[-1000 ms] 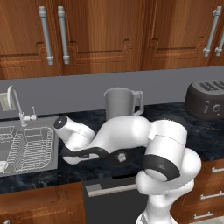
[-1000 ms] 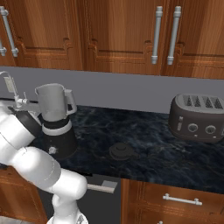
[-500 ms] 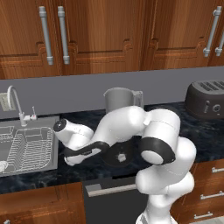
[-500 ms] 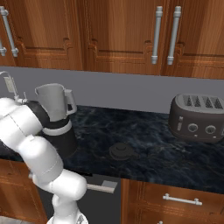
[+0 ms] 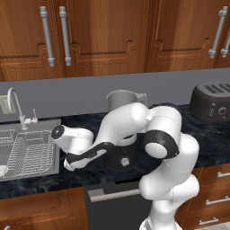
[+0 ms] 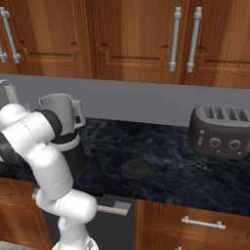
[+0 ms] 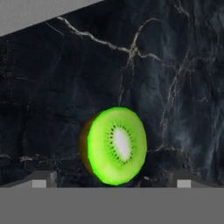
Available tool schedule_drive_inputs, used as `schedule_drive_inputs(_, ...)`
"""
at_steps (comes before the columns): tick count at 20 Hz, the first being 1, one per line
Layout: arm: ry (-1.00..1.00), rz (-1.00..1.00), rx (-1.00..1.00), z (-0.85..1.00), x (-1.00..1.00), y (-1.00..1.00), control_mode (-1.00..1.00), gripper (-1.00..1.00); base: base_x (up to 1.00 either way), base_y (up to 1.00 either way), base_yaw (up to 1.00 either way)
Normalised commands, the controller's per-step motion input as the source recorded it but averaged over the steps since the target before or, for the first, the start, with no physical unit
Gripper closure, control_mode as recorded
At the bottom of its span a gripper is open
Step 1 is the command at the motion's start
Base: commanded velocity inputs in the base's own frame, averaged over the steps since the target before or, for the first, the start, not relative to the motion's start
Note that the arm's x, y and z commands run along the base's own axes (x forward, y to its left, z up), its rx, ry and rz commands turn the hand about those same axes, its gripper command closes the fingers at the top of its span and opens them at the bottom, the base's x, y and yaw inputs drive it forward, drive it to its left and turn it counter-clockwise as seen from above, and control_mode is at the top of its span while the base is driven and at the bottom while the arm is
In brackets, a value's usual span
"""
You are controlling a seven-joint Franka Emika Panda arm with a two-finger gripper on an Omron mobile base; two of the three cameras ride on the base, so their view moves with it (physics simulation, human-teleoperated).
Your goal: Open the blender lid, put the kiwi in the blender, close the lid, and start the blender.
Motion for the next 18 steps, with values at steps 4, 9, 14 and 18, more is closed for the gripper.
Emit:
schedule_drive_inputs(4,-0.04,-0.02,-0.01,0.00,0.06,0.01,-1.00,-1.00,0.00,0.00,0.00)
schedule_drive_inputs(9,-0.02,-0.02,-0.01,-0.02,0.11,0.01,-1.00,-1.00,0.00,0.00,0.00)
schedule_drive_inputs(14,-0.01,0.00,0.00,-0.11,0.07,0.00,-1.00,-1.00,0.00,0.00,0.00)
schedule_drive_inputs(18,0.00,0.00,0.00,-0.21,0.08,0.00,-1.00,-1.00,0.00,0.00,0.00)
